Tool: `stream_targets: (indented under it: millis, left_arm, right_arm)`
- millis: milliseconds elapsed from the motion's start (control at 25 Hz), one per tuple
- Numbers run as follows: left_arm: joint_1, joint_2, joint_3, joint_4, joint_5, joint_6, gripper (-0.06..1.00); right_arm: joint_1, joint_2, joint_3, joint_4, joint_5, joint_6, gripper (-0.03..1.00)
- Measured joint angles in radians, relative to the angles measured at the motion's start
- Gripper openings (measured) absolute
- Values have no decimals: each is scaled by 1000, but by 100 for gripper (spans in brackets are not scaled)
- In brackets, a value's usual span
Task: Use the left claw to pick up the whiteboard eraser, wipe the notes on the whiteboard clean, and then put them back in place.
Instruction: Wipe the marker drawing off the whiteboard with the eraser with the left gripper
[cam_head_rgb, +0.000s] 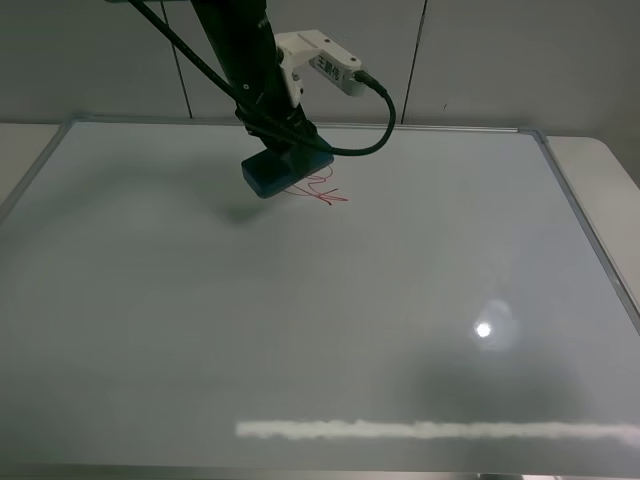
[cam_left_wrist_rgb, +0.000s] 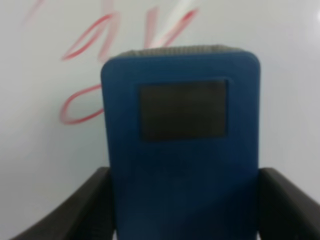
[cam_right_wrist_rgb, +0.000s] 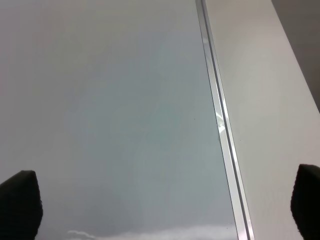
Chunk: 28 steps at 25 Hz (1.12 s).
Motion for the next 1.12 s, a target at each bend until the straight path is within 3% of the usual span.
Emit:
stream_targets:
  millis: [240, 400, 600, 840, 1120]
  left_arm:
    - [-66, 56, 0, -19, -58, 15, 56]
    - [-69, 76, 0, -24, -121, -53, 56]
    - [-71, 116, -3, -26, -153, -66, 56]
    - [-72, 154, -9, -26, -153, -69, 56]
    - [-72, 218, -120, -23, -97, -69, 56]
  right_arm:
    - [0, 0, 0, 0, 0, 0, 99]
    - [0, 0, 0, 0, 0, 0, 99]
    - [0, 0, 0, 0, 0, 0, 99]
    - [0, 0, 0, 0, 0, 0, 99]
    - [0, 0, 0, 0, 0, 0, 99]
